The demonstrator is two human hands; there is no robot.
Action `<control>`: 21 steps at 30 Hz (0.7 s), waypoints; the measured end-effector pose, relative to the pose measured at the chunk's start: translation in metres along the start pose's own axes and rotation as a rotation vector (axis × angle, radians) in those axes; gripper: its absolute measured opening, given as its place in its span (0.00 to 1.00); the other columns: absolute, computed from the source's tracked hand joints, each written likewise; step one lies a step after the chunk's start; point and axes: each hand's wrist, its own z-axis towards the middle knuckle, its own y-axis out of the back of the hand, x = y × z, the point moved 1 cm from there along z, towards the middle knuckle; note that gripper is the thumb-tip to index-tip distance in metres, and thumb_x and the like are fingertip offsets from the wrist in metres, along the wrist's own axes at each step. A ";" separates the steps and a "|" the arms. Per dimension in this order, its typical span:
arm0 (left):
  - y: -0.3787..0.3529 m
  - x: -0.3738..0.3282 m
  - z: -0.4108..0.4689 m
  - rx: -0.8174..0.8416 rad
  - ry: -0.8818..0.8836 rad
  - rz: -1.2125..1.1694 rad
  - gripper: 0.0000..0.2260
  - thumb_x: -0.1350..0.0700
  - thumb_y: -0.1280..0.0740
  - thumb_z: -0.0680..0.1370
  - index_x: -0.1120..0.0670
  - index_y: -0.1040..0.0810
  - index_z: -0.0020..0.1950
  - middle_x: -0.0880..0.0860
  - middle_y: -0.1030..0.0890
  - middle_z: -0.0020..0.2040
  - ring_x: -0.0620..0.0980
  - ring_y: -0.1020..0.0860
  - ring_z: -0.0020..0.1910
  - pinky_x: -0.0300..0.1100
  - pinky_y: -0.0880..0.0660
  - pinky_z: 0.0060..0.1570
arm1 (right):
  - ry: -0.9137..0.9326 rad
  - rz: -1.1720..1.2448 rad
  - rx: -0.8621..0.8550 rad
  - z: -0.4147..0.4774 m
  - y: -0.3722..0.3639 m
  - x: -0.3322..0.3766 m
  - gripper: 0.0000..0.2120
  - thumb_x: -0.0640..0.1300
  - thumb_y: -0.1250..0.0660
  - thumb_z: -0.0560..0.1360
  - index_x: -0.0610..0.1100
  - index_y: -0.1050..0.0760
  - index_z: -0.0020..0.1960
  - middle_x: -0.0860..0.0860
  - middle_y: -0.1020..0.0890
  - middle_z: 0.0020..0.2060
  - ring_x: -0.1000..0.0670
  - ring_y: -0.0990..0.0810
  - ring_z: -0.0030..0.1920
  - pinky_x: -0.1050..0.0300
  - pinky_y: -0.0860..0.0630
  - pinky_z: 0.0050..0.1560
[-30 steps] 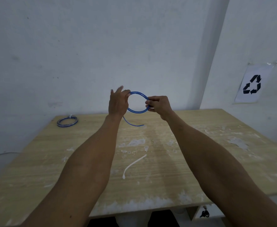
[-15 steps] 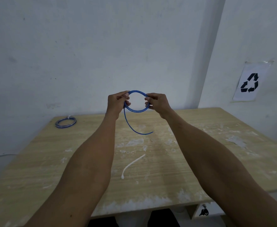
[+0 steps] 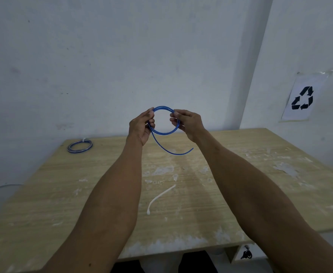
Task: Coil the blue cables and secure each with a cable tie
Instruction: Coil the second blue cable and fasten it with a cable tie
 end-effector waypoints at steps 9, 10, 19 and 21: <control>-0.001 0.001 0.002 -0.036 0.023 0.042 0.07 0.64 0.32 0.79 0.62 0.17 0.55 0.55 0.17 0.41 0.44 0.28 0.30 0.35 0.29 0.32 | -0.006 -0.078 -0.007 0.003 0.003 -0.003 0.10 0.31 0.32 0.78 0.35 0.19 0.59 0.37 0.15 0.51 0.44 0.15 0.46 0.51 0.16 0.52; -0.001 0.001 0.003 -0.050 0.024 0.059 0.07 0.64 0.32 0.78 0.62 0.17 0.55 0.56 0.17 0.41 0.44 0.28 0.29 0.35 0.29 0.32 | -0.012 -0.074 -0.012 0.003 0.003 -0.004 0.10 0.31 0.32 0.78 0.35 0.18 0.58 0.37 0.15 0.50 0.44 0.15 0.45 0.50 0.16 0.52; 0.009 0.000 0.003 -0.053 0.085 0.170 0.09 0.64 0.33 0.79 0.63 0.18 0.58 0.56 0.16 0.44 0.46 0.25 0.32 0.39 0.25 0.37 | 0.089 -0.160 -0.100 0.008 0.001 -0.009 0.08 0.34 0.27 0.76 0.31 0.17 0.54 0.36 0.15 0.44 0.45 0.16 0.41 0.52 0.16 0.50; 0.011 -0.001 0.002 -0.035 0.084 0.187 0.08 0.66 0.34 0.80 0.63 0.18 0.57 0.57 0.15 0.45 0.46 0.23 0.34 0.41 0.23 0.41 | 0.107 -0.165 -0.123 0.010 0.001 -0.009 0.08 0.34 0.27 0.76 0.31 0.17 0.54 0.37 0.15 0.44 0.45 0.16 0.40 0.51 0.16 0.51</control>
